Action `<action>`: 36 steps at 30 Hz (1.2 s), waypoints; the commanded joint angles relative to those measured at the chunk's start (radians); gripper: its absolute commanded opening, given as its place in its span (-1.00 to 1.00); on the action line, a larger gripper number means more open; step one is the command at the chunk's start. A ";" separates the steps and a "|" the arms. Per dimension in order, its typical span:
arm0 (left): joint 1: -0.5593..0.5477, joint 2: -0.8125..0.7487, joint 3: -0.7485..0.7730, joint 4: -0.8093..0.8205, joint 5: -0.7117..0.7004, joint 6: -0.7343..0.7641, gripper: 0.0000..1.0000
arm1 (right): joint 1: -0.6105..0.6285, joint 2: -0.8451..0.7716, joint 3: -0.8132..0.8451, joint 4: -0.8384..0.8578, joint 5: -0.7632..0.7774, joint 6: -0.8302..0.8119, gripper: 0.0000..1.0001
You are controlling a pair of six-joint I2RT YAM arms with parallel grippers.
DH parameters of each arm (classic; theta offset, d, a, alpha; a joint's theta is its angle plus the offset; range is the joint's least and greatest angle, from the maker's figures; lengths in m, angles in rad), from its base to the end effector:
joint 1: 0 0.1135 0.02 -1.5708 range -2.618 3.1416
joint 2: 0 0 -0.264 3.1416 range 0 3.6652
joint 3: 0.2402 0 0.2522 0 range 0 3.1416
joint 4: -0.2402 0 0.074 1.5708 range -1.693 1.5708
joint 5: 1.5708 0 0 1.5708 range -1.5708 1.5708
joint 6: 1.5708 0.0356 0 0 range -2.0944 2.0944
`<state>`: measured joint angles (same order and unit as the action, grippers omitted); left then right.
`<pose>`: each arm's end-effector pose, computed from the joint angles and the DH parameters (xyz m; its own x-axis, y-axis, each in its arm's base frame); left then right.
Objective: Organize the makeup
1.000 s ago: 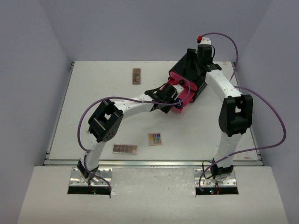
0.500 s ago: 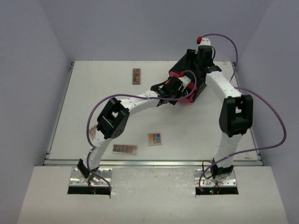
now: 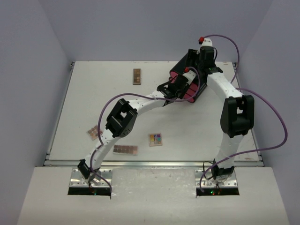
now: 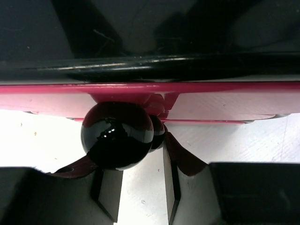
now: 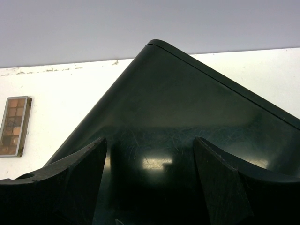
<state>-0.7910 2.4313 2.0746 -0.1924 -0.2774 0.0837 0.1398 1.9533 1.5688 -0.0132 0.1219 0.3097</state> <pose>0.4028 -0.3935 0.1998 -0.3222 0.4402 -0.8381 0.5485 0.8084 0.2137 0.4649 0.0611 0.2798 -0.3736 0.2529 -0.8924 0.0909 0.9675 0.2361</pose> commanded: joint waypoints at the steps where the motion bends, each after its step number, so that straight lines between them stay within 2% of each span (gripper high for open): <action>1: -0.014 0.021 0.062 0.123 -0.098 -0.007 -0.32 | 0.007 0.049 -0.064 -0.156 -0.040 0.044 0.51; 8: -0.016 -0.011 0.022 0.080 -0.079 -0.035 -0.15 | 0.007 0.048 -0.061 -0.155 -0.044 0.046 0.51; 9: -0.016 -0.025 0.005 0.076 -0.074 -0.040 -0.06 | 0.007 0.046 -0.062 -0.155 -0.044 0.046 0.51; 11: -0.016 -0.064 -0.040 0.060 -0.063 -0.053 0.41 | 0.007 0.041 -0.064 -0.155 -0.044 0.045 0.52; 12: -0.016 -0.077 -0.053 0.054 -0.054 -0.057 0.53 | 0.007 0.039 -0.065 -0.154 -0.044 0.045 0.52; 14: -0.018 -0.115 -0.099 0.047 -0.044 -0.061 0.66 | 0.007 0.038 -0.066 -0.153 -0.043 0.043 0.52; 18: -0.019 -0.180 -0.182 0.030 -0.030 -0.064 0.80 | 0.007 0.038 -0.066 -0.157 -0.042 0.039 0.52; 23: -0.018 -0.244 -0.330 0.063 0.033 -0.062 0.69 | 0.007 0.031 -0.070 -0.157 -0.042 0.041 0.51; 28: -0.017 -0.196 -0.350 0.157 0.071 -0.055 0.43 | 0.007 0.025 -0.080 -0.146 -0.035 0.048 0.51; 36: -0.013 -0.149 -0.446 0.478 0.148 -0.032 0.45 | 0.007 0.014 -0.103 -0.129 -0.037 0.060 0.50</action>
<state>-0.7993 2.2569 1.6770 0.0613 -0.1992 0.0306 0.1402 1.9403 1.5316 0.0361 0.1035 0.3252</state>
